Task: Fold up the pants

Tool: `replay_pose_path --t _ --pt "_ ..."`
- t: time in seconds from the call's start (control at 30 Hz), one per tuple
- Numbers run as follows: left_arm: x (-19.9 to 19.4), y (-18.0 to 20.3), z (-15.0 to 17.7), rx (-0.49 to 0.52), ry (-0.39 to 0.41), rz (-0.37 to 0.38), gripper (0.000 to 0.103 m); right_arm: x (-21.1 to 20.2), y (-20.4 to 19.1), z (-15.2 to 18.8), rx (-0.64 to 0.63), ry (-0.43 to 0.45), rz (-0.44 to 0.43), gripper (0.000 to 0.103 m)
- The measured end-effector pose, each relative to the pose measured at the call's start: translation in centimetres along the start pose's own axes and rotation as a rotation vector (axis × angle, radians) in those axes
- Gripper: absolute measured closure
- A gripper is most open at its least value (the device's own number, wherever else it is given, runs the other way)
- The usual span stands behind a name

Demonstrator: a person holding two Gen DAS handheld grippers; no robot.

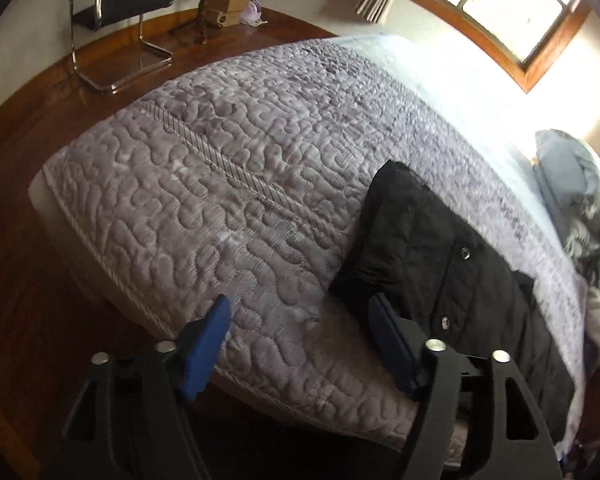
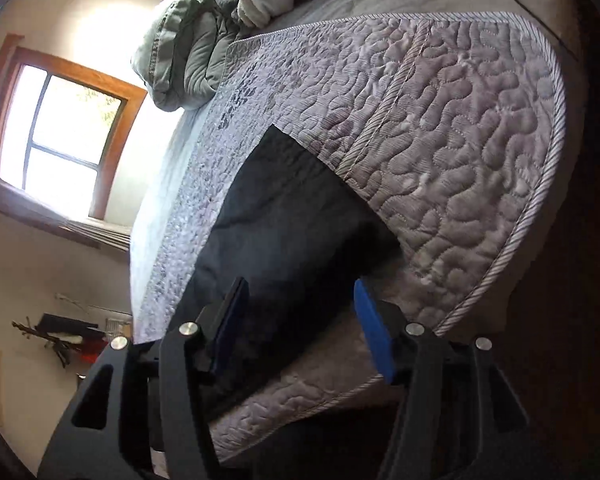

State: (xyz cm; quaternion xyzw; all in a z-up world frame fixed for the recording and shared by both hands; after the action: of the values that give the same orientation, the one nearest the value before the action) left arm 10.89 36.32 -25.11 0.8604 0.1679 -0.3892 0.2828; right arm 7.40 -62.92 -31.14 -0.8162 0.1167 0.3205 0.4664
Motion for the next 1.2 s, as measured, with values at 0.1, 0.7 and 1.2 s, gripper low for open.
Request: replay_pose_path --t 0.1,0.7,1.2 --pt "0.5 1.3 0.3 -0.044 -0.032 0.092 0.016 1.8 0.1 0.1 0.061 -0.020 -0.009 0.044" --pt "7.5 6.6 1.2 -0.005 -0.234 0.019 0.087 5.0 0.1 -0.3 0.146 -0.015 0.026 0.096" --pt "5.2 5.9 2.6 0.010 -0.121 0.020 0.024 1.2 5.8 0.0 0.275 0.111 -0.010 0.049"
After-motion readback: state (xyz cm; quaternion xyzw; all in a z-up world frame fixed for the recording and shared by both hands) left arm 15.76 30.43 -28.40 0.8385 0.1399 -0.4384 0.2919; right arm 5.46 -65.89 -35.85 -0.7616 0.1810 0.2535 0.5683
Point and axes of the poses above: each gripper's, at about its wrist camera, not at the fingertips, and x roughly the way its jaws point, y to its right, z to its underside, the point moved 1 cm from there along x, roughly the way its jaws point, and after that the axes turned 8 degrees about y, right-handed, at the moved point
